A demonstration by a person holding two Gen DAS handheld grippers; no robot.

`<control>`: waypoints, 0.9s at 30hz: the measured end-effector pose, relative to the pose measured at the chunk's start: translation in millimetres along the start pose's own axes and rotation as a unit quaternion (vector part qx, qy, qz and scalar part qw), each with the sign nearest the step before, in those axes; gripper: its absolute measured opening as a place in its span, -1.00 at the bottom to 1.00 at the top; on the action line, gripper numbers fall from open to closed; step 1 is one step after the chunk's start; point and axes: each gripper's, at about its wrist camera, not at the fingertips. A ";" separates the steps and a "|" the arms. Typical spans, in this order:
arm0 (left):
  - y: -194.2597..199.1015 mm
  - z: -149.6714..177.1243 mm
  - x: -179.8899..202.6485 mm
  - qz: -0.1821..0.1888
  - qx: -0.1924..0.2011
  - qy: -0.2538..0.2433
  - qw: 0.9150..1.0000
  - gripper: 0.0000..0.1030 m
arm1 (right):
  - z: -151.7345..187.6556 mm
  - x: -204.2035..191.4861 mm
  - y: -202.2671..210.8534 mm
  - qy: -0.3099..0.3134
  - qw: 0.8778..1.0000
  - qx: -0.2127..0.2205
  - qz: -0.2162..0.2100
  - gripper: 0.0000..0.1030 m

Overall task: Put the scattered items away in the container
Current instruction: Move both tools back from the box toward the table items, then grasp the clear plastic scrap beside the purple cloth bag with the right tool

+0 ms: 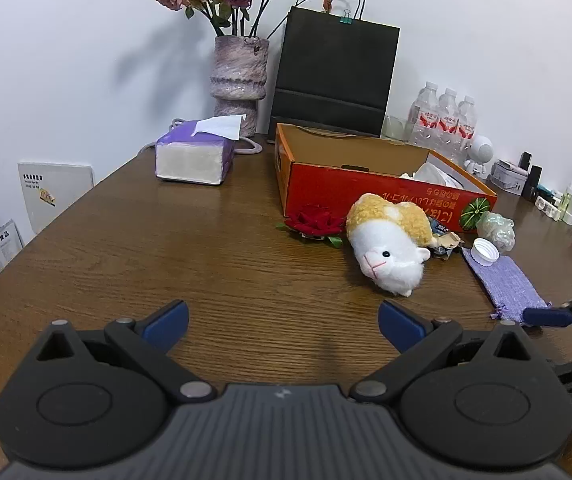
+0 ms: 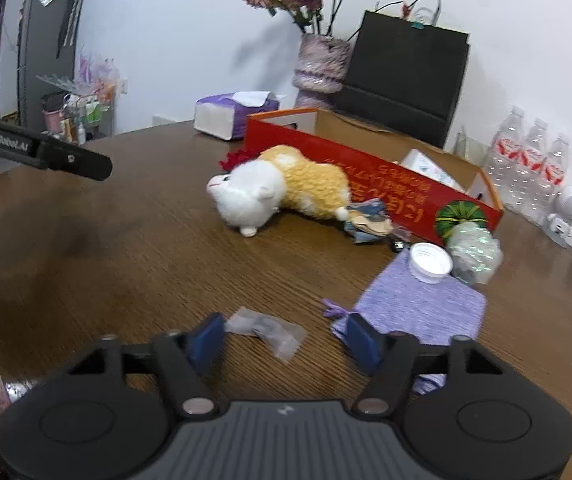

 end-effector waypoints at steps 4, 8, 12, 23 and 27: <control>3.6 0.7 0.3 0.003 0.004 0.000 1.000 1.00 | -4.2 4.9 -10.9 -0.022 0.999 -0.002 -0.024 -0.14; 4.6 1.8 -1.6 -0.001 0.005 0.005 1.000 1.00 | -4.9 9.1 -13.3 -0.040 0.999 -0.006 -0.034 -0.23; 3.1 3.5 -4.2 -0.003 0.002 0.012 1.000 1.00 | -1.8 11.8 -12.2 -0.058 0.998 -0.006 -0.037 -0.35; 0.6 5.9 -1.0 -0.001 -0.002 0.011 1.000 1.00 | -4.8 16.2 -16.5 -0.084 0.996 -0.008 -0.032 -0.54; -1.6 3.9 2.5 0.001 -0.001 0.007 1.000 1.00 | -8.4 19.3 -16.6 -0.095 0.995 0.001 -0.030 -0.54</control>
Point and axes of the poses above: each gripper's, at about its wrist camera, not at the fingertips, and y roughly against the way its jaws point, x to its right, z to its underside, and after that the axes turned 6 degrees about z, right-handed
